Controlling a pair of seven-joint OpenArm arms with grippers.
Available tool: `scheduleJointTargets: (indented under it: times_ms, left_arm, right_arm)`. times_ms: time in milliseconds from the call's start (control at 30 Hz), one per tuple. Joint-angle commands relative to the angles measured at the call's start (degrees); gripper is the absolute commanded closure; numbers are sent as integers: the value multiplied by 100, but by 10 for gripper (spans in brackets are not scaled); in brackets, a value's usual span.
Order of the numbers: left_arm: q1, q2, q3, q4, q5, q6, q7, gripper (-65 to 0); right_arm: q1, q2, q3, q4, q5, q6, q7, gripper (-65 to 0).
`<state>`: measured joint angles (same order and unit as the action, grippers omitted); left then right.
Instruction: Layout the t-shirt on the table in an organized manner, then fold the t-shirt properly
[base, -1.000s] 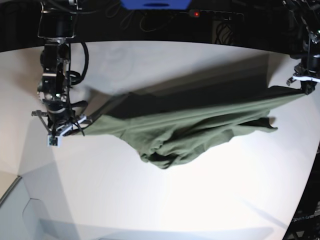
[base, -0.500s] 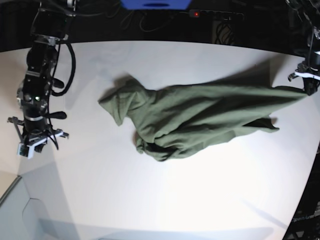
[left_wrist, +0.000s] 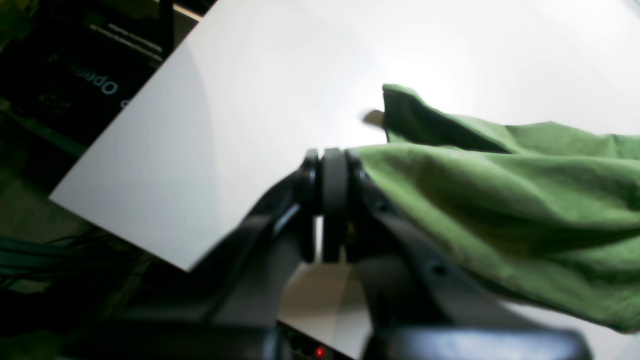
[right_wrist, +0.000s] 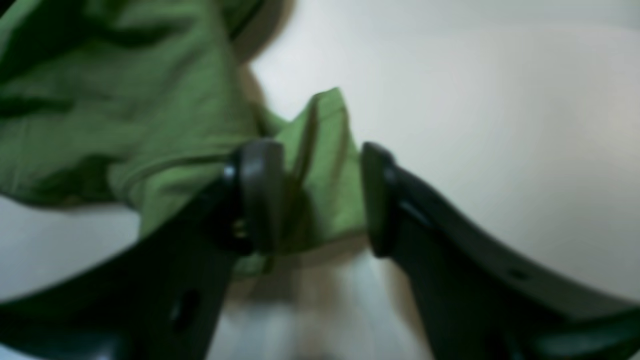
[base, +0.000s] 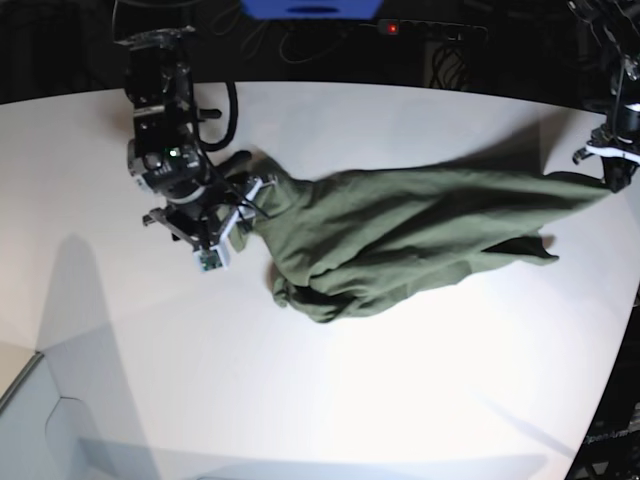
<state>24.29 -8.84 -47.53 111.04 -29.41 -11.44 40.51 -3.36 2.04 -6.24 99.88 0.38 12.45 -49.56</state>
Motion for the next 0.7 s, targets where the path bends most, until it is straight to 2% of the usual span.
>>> scheduleJointTargets:
  times_ms: [0, 133, 567, 667]
  left_arm:
    - [10, -79, -34, 82, -17, -21, -135, -5]
    - [45, -70, -34, 82, -17, -21, -126, -5]
    - [28, -70, -34, 82, 9, -21, -126, -5]
    - [19, -70, -34, 82, 9, -21, -126, -5]
  right_arm:
    - [94, 11, 31, 127, 1, 96, 108, -354]
    - [138, 11, 31, 118, 1, 237, 108, -426]
    - [59, -200, 22, -172, 1, 237, 108, -423]
    - [59, -200, -66, -357, 1, 237, 134, -384]
